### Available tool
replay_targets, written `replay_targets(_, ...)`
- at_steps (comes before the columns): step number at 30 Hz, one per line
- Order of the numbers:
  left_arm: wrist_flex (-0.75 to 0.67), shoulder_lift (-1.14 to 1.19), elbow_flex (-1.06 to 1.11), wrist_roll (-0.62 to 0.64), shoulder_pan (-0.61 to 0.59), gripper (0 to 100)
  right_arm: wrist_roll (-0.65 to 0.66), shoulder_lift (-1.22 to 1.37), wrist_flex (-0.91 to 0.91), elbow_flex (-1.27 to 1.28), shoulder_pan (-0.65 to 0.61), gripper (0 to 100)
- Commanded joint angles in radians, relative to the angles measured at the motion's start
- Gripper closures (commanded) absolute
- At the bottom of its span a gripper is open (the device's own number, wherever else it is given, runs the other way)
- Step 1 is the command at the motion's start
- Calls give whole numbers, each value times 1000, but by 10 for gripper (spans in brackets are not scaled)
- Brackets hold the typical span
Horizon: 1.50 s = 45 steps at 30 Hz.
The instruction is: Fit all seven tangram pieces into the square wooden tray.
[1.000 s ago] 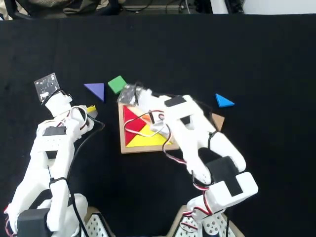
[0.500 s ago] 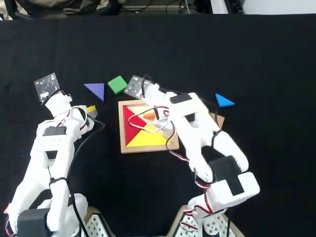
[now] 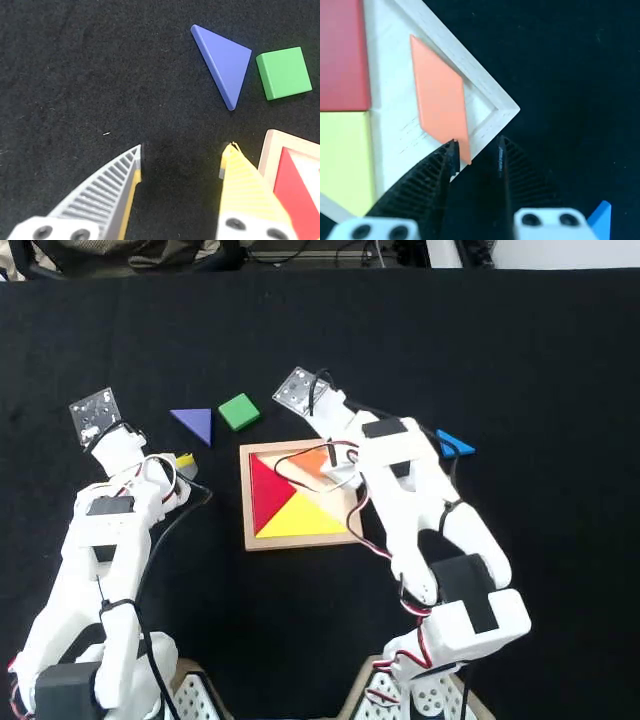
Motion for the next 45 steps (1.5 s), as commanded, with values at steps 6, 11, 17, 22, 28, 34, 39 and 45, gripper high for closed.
replay_targets(6,-18,-5,-13,3,12,741,-117,-1,-209,-12,51,903)
replay_targets(11,-18,-5,-13,3,12,741,-107,45,-198,-12,49,928)
replay_targets(17,-18,-5,-13,2,12,741,-12,28,-34,-19,9,931)
replay_targets(22,-20,-5,-13,2,12,741,-57,-102,-9,18,2,929)
replay_targets(28,-20,-5,-13,3,12,741,-118,-136,-189,110,-32,929)
replay_targets(34,-20,-5,-13,3,12,741,-118,-19,-106,-27,-133,898)
replay_targets(39,-20,-5,-15,3,12,741,-118,142,11,-208,-127,888)
replay_targets(45,-20,-5,-15,3,13,741,-118,199,11,-266,-149,888)
